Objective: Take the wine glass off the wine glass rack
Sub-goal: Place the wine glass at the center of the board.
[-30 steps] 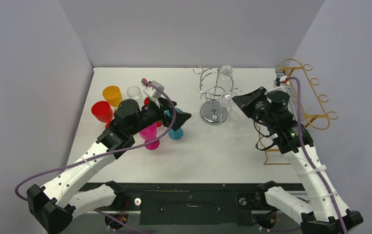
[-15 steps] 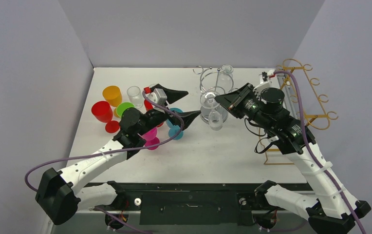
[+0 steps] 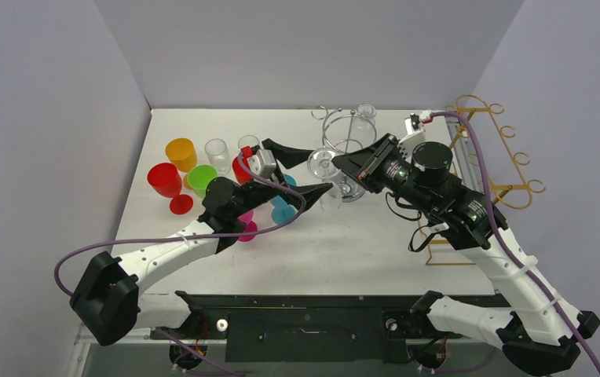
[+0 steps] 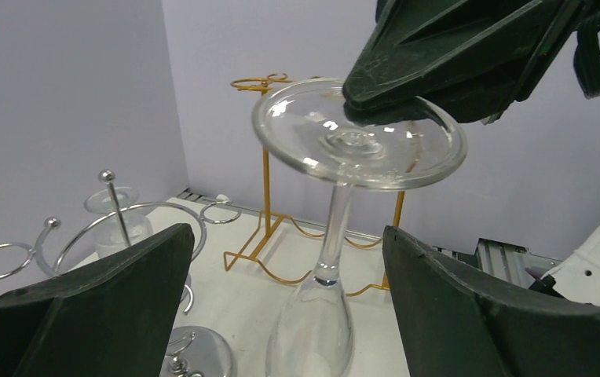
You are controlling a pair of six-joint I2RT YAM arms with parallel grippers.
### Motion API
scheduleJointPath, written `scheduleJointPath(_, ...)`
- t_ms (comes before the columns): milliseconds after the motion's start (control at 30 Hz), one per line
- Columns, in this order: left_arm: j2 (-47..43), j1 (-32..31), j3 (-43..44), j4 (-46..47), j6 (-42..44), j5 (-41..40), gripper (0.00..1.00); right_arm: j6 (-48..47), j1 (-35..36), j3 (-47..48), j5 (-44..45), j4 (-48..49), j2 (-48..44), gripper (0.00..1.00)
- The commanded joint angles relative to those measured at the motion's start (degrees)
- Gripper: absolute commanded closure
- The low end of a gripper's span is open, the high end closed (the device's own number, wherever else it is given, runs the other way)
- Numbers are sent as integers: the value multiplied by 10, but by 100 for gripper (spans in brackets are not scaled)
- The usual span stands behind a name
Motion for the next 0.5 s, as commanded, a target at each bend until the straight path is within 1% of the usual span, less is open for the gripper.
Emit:
scheduleJointPath(0, 13, -10, 29, 66, -14, 40, 14, 8, 17, 36, 19, 42, 9, 100)
scheduleJointPath(100, 20, -14, 32, 84, -27, 43, 21, 6, 30, 46, 25, 43, 18, 100)
scheduleJointPath(267, 27, -14, 36, 103, -43, 36, 38, 4, 43, 55, 32, 47, 28, 100)
scheduleJointPath(433, 26, -15, 37, 112, -56, 28, 51, 2, 50, 59, 44, 46, 30, 100)
scheduleJointPath(467, 25, -15, 37, 112, -58, 27, 55, 2, 51, 58, 46, 46, 30, 100)
